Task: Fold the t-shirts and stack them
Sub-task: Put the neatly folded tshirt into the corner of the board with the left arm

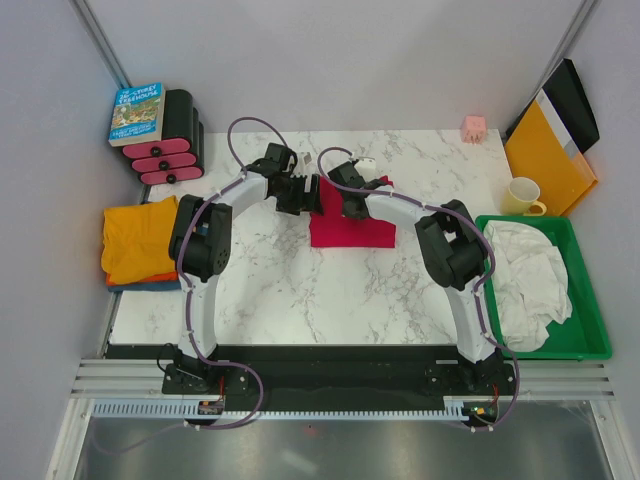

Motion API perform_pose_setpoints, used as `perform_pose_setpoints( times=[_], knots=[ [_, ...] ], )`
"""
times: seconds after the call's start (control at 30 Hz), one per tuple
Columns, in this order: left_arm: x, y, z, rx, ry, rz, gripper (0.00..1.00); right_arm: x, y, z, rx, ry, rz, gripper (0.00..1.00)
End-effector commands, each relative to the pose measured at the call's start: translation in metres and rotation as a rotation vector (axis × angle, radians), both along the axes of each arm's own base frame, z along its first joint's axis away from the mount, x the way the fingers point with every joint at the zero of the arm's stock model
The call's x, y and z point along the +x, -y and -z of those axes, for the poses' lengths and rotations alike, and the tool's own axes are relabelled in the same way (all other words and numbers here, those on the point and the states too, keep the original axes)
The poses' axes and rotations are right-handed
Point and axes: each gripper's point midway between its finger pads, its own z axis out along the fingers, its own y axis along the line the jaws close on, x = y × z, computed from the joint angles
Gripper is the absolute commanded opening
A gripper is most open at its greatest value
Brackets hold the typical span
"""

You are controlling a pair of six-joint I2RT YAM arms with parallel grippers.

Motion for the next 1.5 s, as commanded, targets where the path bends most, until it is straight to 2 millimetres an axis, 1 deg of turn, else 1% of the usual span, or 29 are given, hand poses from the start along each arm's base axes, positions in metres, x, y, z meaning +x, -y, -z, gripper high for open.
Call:
perform_pose_setpoints(
  times=[0.0, 0.07, 0.1, 0.17, 0.27, 0.33, 0.4, 0.43, 0.5, 0.53, 0.57, 0.7, 0.8, 0.87, 0.93, 0.97, 1.0, 1.03, 1.07, 1.1, 1.17, 1.2, 1.23, 1.3, 1.33, 1.43, 1.47],
  knots=[
    [0.012, 0.006, 0.009, 0.021, -0.002, -0.039, 0.88, -0.005, -0.003, 0.008, 0.038, -0.028, 0.015, 0.00],
    [0.011, 0.008, 0.013, 0.011, -0.024, -0.039, 0.88, -0.007, -0.003, 0.009, 0.045, -0.034, 0.019, 0.00],
    [0.008, 0.011, 0.018, 0.003, -0.043, -0.031, 0.88, -0.008, -0.002, 0.010, 0.049, -0.036, 0.021, 0.00],
    [0.003, 0.015, 0.022, 0.001, -0.059, -0.024, 0.88, -0.010, -0.002, 0.012, 0.052, -0.042, 0.026, 0.00],
    [-0.011, 0.027, 0.028, -0.013, -0.091, 0.004, 0.88, -0.012, -0.001, 0.013, 0.049, -0.046, 0.026, 0.00],
    [-0.024, 0.036, 0.031, -0.031, -0.126, 0.026, 0.88, -0.013, 0.001, 0.014, 0.046, -0.046, 0.033, 0.00],
    [-0.034, 0.047, 0.030, -0.074, -0.158, 0.044, 0.88, -0.012, 0.001, 0.013, 0.047, -0.045, 0.033, 0.00],
    [-0.040, 0.049, 0.031, -0.086, -0.176, 0.050, 0.88, -0.012, 0.001, 0.013, 0.049, -0.045, 0.035, 0.00],
    [-0.047, 0.058, 0.027, -0.141, -0.199, 0.060, 0.88, -0.012, -0.001, 0.011, 0.056, -0.042, 0.035, 0.00],
    [-0.052, 0.059, 0.027, -0.155, -0.215, 0.061, 0.88, -0.013, 0.000, 0.013, 0.055, -0.046, 0.036, 0.00],
    [-0.052, 0.061, 0.023, -0.168, -0.216, 0.055, 0.88, -0.013, -0.001, 0.013, 0.058, -0.047, 0.038, 0.00],
    [-0.053, 0.061, 0.022, -0.161, -0.206, 0.054, 0.87, -0.012, -0.001, 0.012, 0.060, -0.043, 0.041, 0.00],
    [-0.055, 0.055, 0.026, -0.128, -0.202, 0.046, 0.76, -0.014, -0.001, 0.014, 0.060, -0.048, 0.043, 0.00],
    [-0.057, 0.049, 0.031, -0.097, -0.197, 0.048, 0.64, -0.016, 0.000, 0.016, 0.055, -0.052, 0.042, 0.00],
    [-0.054, 0.043, 0.033, -0.058, -0.183, 0.042, 0.64, -0.016, 0.001, 0.016, 0.055, -0.052, 0.044, 0.00],
    [-0.056, 0.039, 0.035, -0.032, -0.183, 0.052, 0.55, -0.016, 0.001, 0.017, 0.055, -0.053, 0.047, 0.00],
    [-0.053, 0.033, 0.039, 0.008, -0.171, 0.038, 0.49, -0.017, 0.001, 0.018, 0.055, -0.054, 0.047, 0.00],
    [-0.051, 0.029, 0.042, 0.034, -0.165, 0.048, 0.47, -0.017, 0.002, 0.018, 0.056, -0.057, 0.049, 0.00],
    [-0.054, 0.024, 0.046, 0.065, -0.177, 0.051, 0.43, -0.018, 0.002, 0.018, 0.058, -0.057, 0.051, 0.00],
    [-0.049, 0.018, 0.050, 0.106, -0.163, 0.043, 0.42, -0.019, 0.001, 0.019, 0.064, -0.060, 0.054, 0.00],
    [-0.049, 0.006, 0.057, 0.166, -0.155, 0.054, 0.41, -0.021, 0.001, 0.020, 0.070, -0.056, 0.056, 0.00],
    [-0.049, 0.003, 0.058, 0.181, -0.148, 0.061, 0.35, -0.022, 0.000, 0.020, 0.075, -0.059, 0.054, 0.00],
    [-0.049, -0.001, 0.060, 0.199, -0.137, 0.083, 0.24, -0.024, -0.002, 0.021, 0.079, -0.060, 0.053, 0.00],
    [-0.047, -0.008, 0.060, 0.233, -0.113, 0.096, 0.08, -0.026, -0.004, 0.022, 0.084, -0.059, 0.047, 0.00],
    [-0.048, -0.011, 0.061, 0.249, -0.100, 0.116, 0.02, -0.027, -0.006, 0.021, 0.083, -0.060, 0.042, 0.00],
    [-0.047, -0.010, 0.051, 0.241, -0.055, 0.174, 0.02, -0.027, -0.013, 0.015, 0.073, -0.040, 0.011, 0.00],
    [-0.045, -0.007, 0.039, 0.217, -0.035, 0.180, 0.02, -0.024, -0.015, 0.009, 0.075, -0.025, 0.007, 0.00]
  ],
)
